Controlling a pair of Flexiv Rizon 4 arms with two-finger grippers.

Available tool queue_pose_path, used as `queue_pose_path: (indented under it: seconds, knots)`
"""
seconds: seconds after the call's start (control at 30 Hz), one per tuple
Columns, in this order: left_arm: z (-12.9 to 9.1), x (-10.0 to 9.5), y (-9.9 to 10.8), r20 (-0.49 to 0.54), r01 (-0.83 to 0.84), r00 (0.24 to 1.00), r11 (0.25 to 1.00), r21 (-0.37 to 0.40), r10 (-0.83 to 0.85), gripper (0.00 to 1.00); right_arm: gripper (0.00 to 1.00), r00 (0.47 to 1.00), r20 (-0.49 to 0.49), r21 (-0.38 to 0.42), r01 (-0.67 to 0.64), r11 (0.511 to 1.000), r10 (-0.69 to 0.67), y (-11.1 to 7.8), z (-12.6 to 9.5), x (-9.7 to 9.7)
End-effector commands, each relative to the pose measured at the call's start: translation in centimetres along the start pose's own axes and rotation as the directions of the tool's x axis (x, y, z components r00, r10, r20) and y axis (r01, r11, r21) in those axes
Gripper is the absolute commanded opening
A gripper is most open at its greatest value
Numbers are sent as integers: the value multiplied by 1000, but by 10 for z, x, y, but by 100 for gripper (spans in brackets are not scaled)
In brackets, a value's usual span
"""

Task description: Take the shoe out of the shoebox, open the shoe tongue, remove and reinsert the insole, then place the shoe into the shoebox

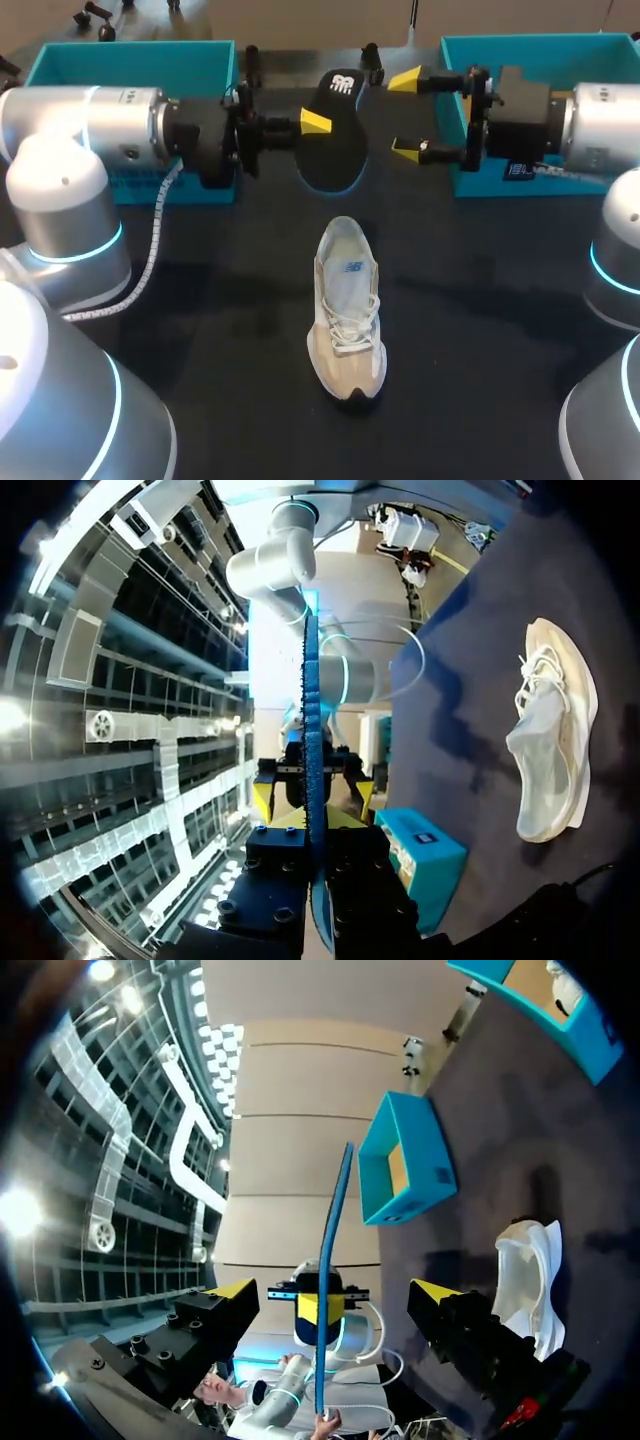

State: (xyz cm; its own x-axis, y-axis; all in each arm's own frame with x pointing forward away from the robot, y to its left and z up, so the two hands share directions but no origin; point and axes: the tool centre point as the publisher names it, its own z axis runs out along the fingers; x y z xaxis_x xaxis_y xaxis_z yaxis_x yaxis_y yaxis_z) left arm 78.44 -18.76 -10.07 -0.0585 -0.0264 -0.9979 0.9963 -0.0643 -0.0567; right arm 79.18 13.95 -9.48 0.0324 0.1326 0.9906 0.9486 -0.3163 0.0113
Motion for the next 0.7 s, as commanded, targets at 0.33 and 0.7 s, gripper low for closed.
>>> queue_pose_path:
  seconds: [0.33, 0.7]
  knots:
    - [2, -2, -5, -16, -23, 1000, 1000, 16, 23, 0, 100, 994, -21, 235, 106, 966, -104, -7, -36, -4]
    - [-3, -2, -6, -14, -32, 999, 999, 4, 32, 0, 100, 997, -30, 299, 79, 951, -73, -12, -66, -10]
